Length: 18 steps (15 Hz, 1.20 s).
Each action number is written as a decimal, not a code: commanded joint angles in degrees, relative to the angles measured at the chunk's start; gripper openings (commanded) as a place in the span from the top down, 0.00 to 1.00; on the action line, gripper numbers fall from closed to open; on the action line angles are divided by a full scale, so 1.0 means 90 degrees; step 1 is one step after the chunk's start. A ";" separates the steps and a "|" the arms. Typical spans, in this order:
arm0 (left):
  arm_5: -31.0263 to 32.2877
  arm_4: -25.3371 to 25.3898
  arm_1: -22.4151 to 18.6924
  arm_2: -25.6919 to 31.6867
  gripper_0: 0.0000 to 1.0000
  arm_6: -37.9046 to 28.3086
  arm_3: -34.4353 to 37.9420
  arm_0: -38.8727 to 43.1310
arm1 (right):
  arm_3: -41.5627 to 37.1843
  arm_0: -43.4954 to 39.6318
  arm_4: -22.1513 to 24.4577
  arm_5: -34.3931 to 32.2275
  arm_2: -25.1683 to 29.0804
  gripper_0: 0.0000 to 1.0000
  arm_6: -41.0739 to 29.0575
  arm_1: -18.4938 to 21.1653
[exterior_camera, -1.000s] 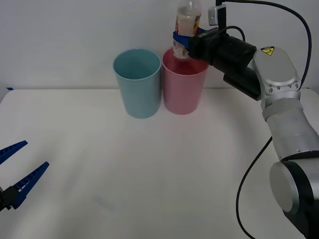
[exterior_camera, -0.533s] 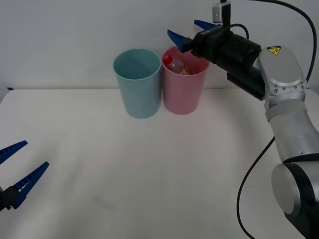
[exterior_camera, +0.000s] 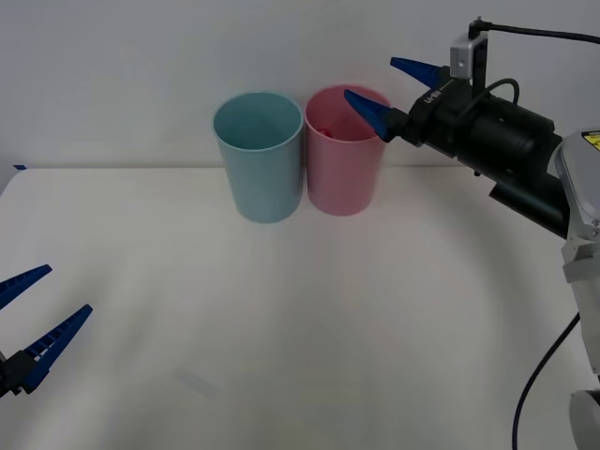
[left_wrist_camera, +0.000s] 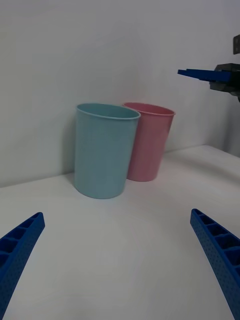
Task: Grasp the object on the table and drop it into the matching bin: aluminum can to the light blue bin, PET bottle to the pink bin.
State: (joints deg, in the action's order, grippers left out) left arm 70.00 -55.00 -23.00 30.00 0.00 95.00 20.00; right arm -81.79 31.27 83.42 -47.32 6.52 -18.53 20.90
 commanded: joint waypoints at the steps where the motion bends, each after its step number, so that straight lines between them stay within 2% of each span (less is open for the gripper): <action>1: 0.0000 0.0000 0.0000 0.0000 0.00 0.0000 0.0000 0.0000 | -0.1010 -0.1024 -0.0694 -0.0025 -0.0217 0.00 0.0027 0.0647; 5: 0.0000 0.0000 0.0000 0.0000 0.00 0.0000 0.0000 0.0000 | -0.1879 -0.2225 -0.1808 -0.0504 -0.0188 0.00 0.0193 0.1526; 9: 0.0000 0.0000 0.0000 0.0000 0.00 0.0000 0.0000 0.0000 | -0.2407 -0.3641 -0.2989 -0.0767 0.0008 0.00 0.1326 0.2414; 12: 0.0000 0.0000 0.0000 0.0000 0.00 0.0000 0.0000 0.0000 | -0.2417 -0.4422 -0.3204 -0.1451 0.0516 0.00 0.1844 0.2522; 14: 0.0000 0.0000 0.0000 0.0000 0.00 0.0000 0.0000 0.0000 | -0.2417 -0.4901 -0.3282 -0.1851 0.0857 0.00 0.1912 0.2522; 17: 0.0000 0.0000 0.0000 0.0000 0.00 0.0000 0.0000 0.0000 | -0.2417 -0.5662 -0.3370 -0.2144 0.1248 0.00 0.2117 0.2492; 18: 0.0000 0.0000 0.0000 0.0000 0.00 0.0000 0.0000 0.0000 | -0.2417 -0.5955 -0.3458 -0.2144 0.1346 0.00 0.2449 0.2492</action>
State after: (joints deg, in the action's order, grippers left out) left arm 70.00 -55.00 -23.00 30.00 0.00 95.00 20.00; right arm -103.56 -20.52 52.82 -66.59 18.02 1.65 43.35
